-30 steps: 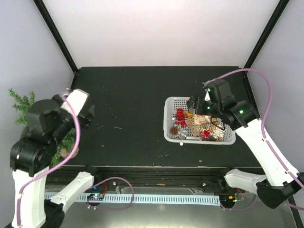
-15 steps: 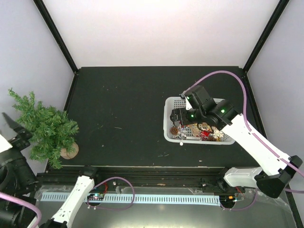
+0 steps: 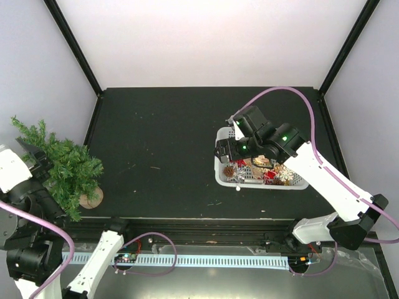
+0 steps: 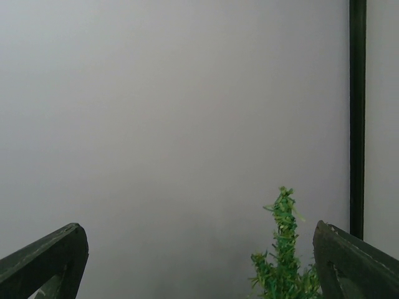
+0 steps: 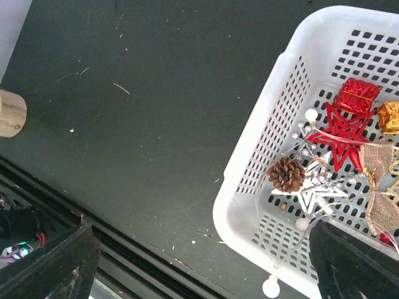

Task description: Decorate the small christmas tree

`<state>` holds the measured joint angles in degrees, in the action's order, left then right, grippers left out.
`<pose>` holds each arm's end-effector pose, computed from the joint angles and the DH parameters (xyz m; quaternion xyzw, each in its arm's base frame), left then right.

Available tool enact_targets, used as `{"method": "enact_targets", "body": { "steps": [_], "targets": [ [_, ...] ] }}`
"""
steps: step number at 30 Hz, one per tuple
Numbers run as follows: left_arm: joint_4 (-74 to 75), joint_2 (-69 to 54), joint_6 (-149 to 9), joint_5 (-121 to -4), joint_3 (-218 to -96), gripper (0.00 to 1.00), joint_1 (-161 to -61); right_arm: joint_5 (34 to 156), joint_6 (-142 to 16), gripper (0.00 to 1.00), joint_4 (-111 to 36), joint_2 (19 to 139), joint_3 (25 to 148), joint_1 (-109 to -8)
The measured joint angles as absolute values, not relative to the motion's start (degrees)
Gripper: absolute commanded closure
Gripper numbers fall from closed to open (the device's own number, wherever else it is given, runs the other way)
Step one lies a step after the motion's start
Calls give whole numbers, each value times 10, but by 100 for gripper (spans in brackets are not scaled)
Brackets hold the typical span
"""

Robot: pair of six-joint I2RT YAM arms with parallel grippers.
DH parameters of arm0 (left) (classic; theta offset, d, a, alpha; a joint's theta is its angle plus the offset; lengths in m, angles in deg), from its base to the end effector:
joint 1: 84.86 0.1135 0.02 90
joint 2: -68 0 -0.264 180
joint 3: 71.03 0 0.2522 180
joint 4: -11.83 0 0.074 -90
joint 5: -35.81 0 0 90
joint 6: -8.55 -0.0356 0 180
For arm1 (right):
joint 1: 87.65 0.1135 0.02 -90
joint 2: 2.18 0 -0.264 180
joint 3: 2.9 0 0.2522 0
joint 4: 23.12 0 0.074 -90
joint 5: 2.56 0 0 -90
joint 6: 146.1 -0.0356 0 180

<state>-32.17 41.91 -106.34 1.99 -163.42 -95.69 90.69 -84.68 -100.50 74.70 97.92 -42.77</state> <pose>-0.0229 0.0345 0.4961 -0.2215 0.5877 0.3500 0.6951 0.1799 0.1819 0.3850 -0.1434 0.9383 0.2091 0.2352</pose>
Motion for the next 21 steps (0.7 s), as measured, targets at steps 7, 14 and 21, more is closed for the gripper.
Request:
{"method": "enact_targets", "body": {
  "steps": [7,14,21],
  "targets": [
    [-273,412,-1082,28,-1607,1,-970,920,-853,11,-1003,751,987,-421],
    [-384,414,-1062,-102,-1647,1,-978,926,-800,12,-1029,930,1315,-284],
    [-566,438,-1073,-396,-1733,2,-982,984,-770,13,-975,1084,1585,-228]
  ]
}}
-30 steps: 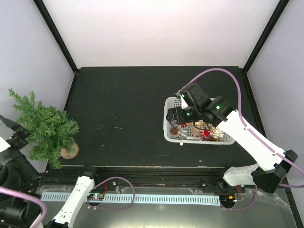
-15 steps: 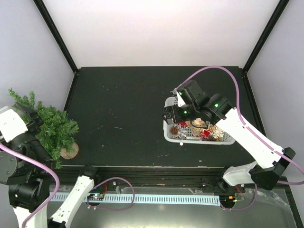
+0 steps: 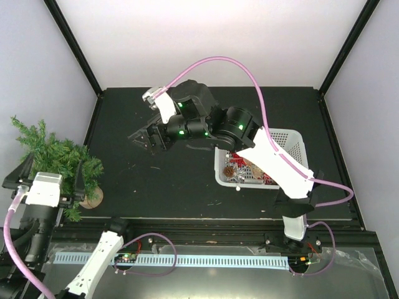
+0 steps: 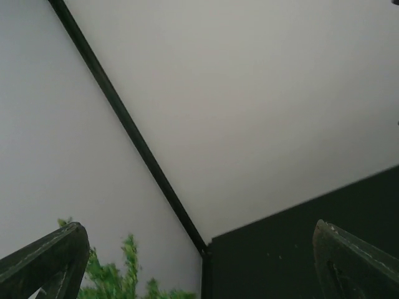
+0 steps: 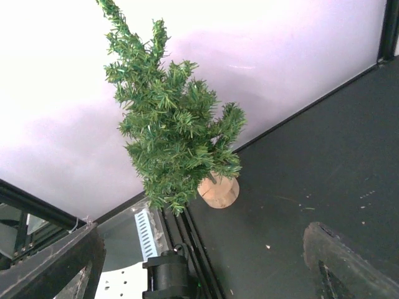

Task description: Decorate the small christmas tree

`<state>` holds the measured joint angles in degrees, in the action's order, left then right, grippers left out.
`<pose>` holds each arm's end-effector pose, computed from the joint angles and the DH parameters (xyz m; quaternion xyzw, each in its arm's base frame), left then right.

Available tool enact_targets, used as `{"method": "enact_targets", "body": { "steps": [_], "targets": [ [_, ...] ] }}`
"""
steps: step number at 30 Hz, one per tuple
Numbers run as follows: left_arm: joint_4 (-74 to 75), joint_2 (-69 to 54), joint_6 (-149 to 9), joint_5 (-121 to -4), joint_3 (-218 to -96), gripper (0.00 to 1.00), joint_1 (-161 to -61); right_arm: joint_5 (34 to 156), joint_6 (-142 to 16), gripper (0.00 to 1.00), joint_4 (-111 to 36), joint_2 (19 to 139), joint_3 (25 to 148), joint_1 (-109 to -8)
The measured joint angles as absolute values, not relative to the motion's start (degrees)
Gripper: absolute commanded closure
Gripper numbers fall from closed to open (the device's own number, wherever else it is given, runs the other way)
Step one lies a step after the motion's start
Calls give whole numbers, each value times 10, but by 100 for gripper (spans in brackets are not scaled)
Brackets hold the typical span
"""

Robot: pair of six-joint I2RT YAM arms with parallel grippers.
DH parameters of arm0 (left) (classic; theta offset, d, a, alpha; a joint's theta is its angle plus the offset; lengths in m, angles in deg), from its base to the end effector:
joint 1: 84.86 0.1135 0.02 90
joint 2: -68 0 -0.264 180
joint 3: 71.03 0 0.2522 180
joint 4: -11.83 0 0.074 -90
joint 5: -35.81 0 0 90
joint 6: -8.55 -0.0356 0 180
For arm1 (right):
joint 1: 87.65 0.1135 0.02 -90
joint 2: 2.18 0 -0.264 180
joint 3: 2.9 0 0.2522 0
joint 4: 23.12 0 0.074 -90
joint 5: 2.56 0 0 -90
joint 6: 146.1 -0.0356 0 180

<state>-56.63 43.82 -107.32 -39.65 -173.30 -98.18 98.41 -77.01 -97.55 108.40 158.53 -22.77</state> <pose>-0.0581 0.0229 0.4866 0.1236 0.6354 0.1640 0.7444 0.1517 0.3396 0.5126 -0.3603 0.7527 0.4297 0.3450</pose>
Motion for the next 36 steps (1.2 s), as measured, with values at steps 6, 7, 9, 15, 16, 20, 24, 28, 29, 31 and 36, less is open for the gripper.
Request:
{"method": "enact_targets", "body": {
  "steps": [6,7,9,15,16,20,24,28,29,31,36],
  "targets": [
    [-551,458,-1070,-290,-1672,2,-987,1020,-782,13,-917,1073,1504,-228],
    [-528,460,-1074,-248,-1647,2,-990,1022,-783,13,-915,1072,1493,-228],
    [-491,461,-1084,-183,-1609,3,-994,1027,-783,13,-907,1066,1460,-227],
    [-415,460,-1085,-100,-1573,6,-999,1027,-795,13,-876,987,1284,-227],
    [-409,457,-1082,-99,-1574,6,-999,1026,-797,13,-874,976,1267,-227],
    [-399,420,-1054,-99,-1592,5,-999,1023,-806,13,-852,932,1215,-227],
    [-386,366,-1016,-94,-1617,5,-999,1016,-811,13,-837,904,1182,-227],
    [-359,346,-990,-66,-1608,5,-995,1009,-817,13,-830,890,1155,-227],
    [-351,346,-985,-58,-1603,6,-994,1006,-818,13,-829,887,1148,-227],
    [-341,346,-971,-43,-1598,6,-989,1001,-819,12,-827,881,1134,-227],
    [-315,346,-938,-9,-1591,1,-976,994,-820,12,-828,872,1112,-227]
  ]
}}
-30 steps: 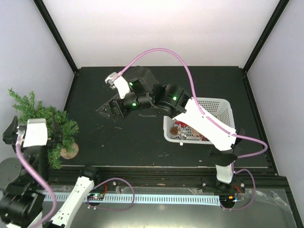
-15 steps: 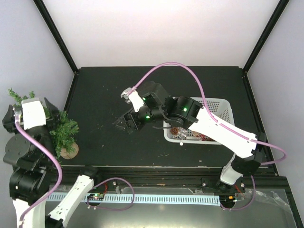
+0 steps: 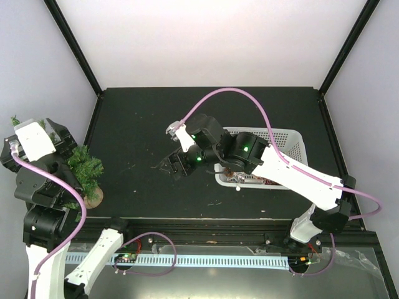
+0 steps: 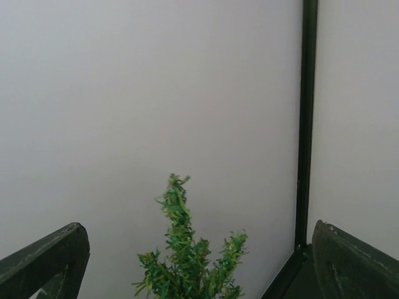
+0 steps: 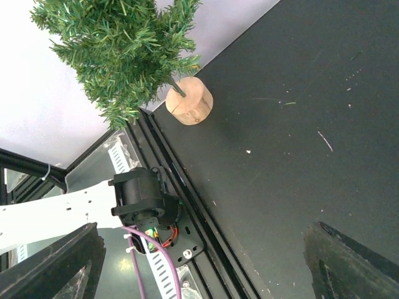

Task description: Decorate the small christmas tree

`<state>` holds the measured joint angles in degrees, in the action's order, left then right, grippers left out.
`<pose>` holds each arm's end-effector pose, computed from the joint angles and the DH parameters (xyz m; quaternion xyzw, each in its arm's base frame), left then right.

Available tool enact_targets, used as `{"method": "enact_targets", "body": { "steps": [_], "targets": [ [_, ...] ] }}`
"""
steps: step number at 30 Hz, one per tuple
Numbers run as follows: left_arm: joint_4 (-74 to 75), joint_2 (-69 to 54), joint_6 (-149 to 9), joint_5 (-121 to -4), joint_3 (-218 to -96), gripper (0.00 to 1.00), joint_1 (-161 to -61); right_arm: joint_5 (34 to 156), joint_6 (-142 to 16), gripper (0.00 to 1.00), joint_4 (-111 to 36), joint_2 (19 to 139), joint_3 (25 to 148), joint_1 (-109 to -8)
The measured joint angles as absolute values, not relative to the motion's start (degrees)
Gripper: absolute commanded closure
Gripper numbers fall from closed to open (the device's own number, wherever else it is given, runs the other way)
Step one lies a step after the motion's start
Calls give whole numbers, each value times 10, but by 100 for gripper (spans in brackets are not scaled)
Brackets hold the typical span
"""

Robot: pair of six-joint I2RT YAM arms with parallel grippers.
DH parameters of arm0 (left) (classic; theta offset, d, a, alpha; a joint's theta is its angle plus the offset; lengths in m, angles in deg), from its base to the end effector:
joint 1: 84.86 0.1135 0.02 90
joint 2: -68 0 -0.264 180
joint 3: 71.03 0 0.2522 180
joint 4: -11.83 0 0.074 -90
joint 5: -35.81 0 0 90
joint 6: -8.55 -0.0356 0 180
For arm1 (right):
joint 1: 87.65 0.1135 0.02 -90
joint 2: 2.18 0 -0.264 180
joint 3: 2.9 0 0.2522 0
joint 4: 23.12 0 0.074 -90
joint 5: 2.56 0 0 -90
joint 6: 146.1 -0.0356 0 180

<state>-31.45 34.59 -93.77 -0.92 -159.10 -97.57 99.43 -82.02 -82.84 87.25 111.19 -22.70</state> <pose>0.0442 0.0193 0.4834 -0.2159 0.6280 0.2817 0.6926 0.1354 0.3072 0.4202 -0.3402 0.8156 0.3919 0.2559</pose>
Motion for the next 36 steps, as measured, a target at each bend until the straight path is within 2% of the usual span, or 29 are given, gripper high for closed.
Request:
{"method": "enact_targets", "body": {
  "steps": [15,28,31,36],
  "targets": [
    [-183,316,-965,37,-1535,1,-940,990,-820,12,-848,872,1108,-227],
    [-179,265,-922,36,-1541,2,-869,990,-815,12,-869,872,1098,-227],
    [-179,262,-911,34,-1541,6,-850,990,-815,12,-871,872,1080,-227],
    [-182,248,-888,19,-1541,22,-811,989,-811,12,-880,871,1062,-227]
  ]
}}
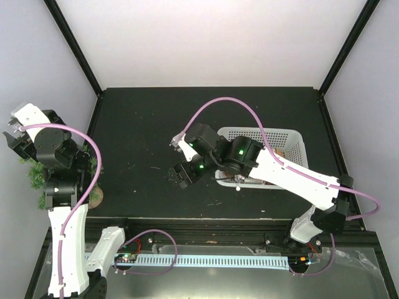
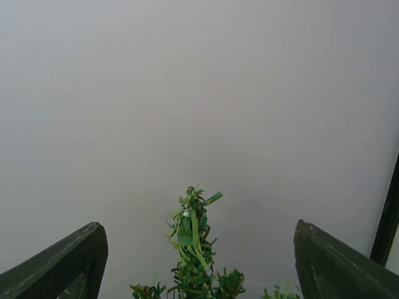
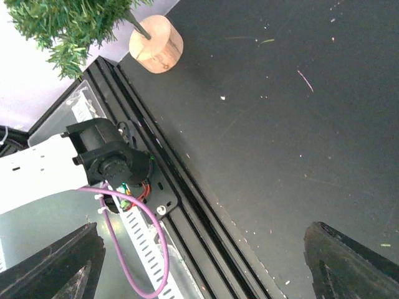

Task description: Decorate the small christmas tree

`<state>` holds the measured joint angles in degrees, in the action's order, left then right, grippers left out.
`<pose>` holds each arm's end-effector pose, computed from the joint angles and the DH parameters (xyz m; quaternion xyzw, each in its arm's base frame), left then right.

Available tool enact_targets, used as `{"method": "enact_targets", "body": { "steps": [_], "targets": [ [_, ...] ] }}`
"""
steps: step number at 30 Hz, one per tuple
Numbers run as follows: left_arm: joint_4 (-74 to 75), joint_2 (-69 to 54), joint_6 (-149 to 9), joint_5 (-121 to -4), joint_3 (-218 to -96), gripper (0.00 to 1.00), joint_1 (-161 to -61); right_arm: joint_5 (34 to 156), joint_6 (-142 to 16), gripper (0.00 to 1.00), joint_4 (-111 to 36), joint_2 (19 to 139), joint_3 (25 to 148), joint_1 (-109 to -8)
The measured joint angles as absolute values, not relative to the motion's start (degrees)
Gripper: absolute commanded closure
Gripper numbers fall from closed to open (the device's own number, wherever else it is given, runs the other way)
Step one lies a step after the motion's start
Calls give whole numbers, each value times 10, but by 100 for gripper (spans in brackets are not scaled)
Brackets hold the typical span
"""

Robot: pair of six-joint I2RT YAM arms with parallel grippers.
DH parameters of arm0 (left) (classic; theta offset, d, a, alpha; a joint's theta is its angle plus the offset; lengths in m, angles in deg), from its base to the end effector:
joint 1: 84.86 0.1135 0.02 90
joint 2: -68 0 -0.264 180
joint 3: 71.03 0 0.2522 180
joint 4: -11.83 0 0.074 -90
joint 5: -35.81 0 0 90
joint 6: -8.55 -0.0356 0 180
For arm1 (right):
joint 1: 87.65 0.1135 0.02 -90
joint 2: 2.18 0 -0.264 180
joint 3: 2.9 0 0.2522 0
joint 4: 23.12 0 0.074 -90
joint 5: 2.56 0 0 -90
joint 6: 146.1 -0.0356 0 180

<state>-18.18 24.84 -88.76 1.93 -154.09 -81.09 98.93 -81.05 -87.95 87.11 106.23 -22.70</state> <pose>0.1112 0.0369 0.4720 -0.3423 0.5787 0.3665 0.6431 0.1337 0.3028 0.3861 -0.3504 0.8507 0.3345 0.2042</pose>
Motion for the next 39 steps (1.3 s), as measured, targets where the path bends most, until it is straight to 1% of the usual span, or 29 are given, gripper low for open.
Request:
{"method": "enact_targets", "body": {
  "steps": [1,3,4,5,10,12,14,20,22,32,39],
  "targets": [
    [-183,245,-883,15,-1541,25,-805,989,-809,12,-880,869,1058,-227],
    [-186,238,-875,7,-1541,35,-795,988,-806,12,-883,862,1050,-227],
    [-186,236,-871,3,-1541,46,-792,988,-806,12,-883,858,1045,-228],
    [-187,232,-867,-2,-1541,52,-788,987,-806,12,-883,851,1037,-228],
    [-194,229,-853,-14,-1541,56,-774,984,-806,12,-883,818,998,-229],
    [-195,228,-851,-17,-1542,60,-771,983,-806,12,-883,806,983,-230],
    [-195,228,-849,-20,-1544,66,-769,981,-806,12,-883,798,972,-231],
    [-197,226,-844,-33,-1547,92,-767,979,-807,12,-876,785,940,-234],
    [-198,226,-844,-36,-1548,98,-767,978,-807,12,-876,785,936,-234],
    [-230,223,-840,-52,-1568,98,-767,971,-807,12,-865,764,912,-240],
    [-289,209,-831,-110,-1619,99,-767,965,-816,12,-859,746,882,-244]
  ]
}}
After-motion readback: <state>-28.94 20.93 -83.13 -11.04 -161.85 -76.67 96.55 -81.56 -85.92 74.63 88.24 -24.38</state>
